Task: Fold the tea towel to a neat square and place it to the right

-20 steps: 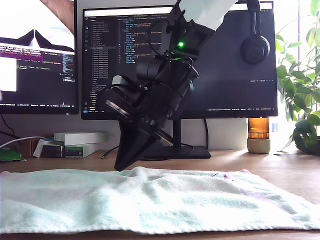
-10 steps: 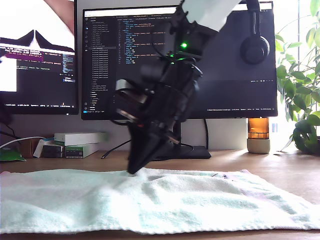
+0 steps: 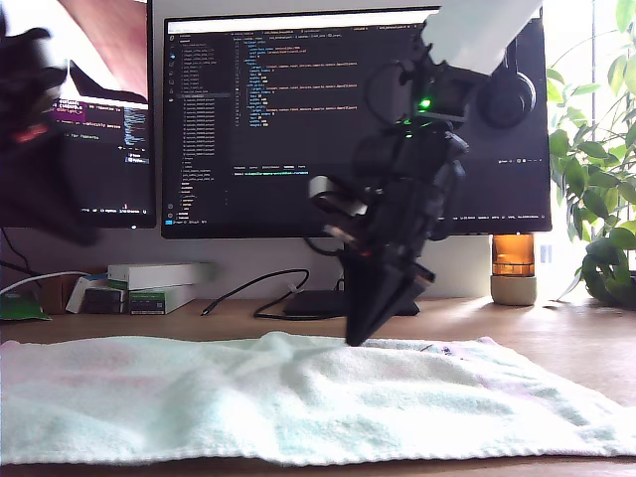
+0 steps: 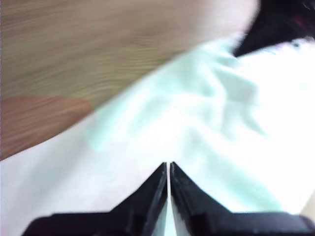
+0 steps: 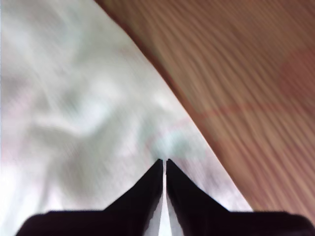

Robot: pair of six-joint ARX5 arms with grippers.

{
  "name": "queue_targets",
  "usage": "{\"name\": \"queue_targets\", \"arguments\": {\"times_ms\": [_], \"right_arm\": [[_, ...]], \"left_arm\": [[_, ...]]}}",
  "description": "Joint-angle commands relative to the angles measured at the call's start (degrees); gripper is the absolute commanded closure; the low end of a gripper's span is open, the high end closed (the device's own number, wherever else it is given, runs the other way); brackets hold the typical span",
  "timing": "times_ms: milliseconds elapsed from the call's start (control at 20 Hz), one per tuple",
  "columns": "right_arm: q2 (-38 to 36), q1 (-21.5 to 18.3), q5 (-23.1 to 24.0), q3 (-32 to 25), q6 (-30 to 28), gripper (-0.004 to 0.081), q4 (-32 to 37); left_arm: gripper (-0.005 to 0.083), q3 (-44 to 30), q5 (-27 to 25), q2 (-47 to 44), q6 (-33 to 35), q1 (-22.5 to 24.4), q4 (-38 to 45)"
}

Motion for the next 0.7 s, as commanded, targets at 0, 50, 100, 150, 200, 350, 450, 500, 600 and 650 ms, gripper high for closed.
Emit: {"name": "queue_targets", "arguments": {"times_ms": [0, 50, 100, 150, 200, 350, 450, 500, 600, 650], "right_arm": [[-4.1, -0.3, 0.0, -0.1, -0.4, 0.0783, -0.3], [-5.2, -0.9, 0.0, -0.2, -0.4, 0.0783, -0.2], [-6.2, -1.5, 0.0, -0.3, -0.4, 0.0783, -0.3], [-7.2, -2.1, 0.0, -0.3, -0.4, 0.0783, -0.7], [-8.2, -2.8, 0.0, -0.5, -0.4, 0.0783, -0.7], [-11.5, -4.7, 0.0, -3.0, -0.4, 0.0783, 1.3], [-14.7, -5.8, 1.2, -6.9, -0.3, 0.0783, 4.8], [-16.5, -6.4, 1.4, -9.0, -0.2, 0.0783, 6.1], [-19.9, -7.7, 1.5, -13.3, 1.0, 0.0783, 8.6], [-21.7, -8.2, 1.5, -15.5, 1.4, 0.0783, 10.2]], "left_arm": [[0.0797, -0.8, -0.1, -0.4, 0.8, -2.6, 1.5], [0.0797, -0.8, -1.1, -0.4, 1.4, -4.3, 2.3], [0.0797, -0.8, -2.5, -0.4, 1.6, -5.7, 3.0], [0.0797, -0.8, -3.2, -0.4, 1.7, -6.6, 3.5], [0.0797, -0.8, -3.4, -0.4, 1.9, -6.9, 4.0], [0.0797, -0.8, -3.6, -0.4, 2.3, -6.1, 5.6], [0.0797, -0.8, -3.5, -0.4, 2.8, -5.0, 5.7], [0.0797, -0.8, -3.5, -0.4, 2.9, -4.6, 5.8], [0.0797, -0.8, -3.3, -0.4, 3.0, -3.7, 6.2], [0.0797, -0.8, -2.8, -0.4, 3.1, -3.4, 6.5]]}}
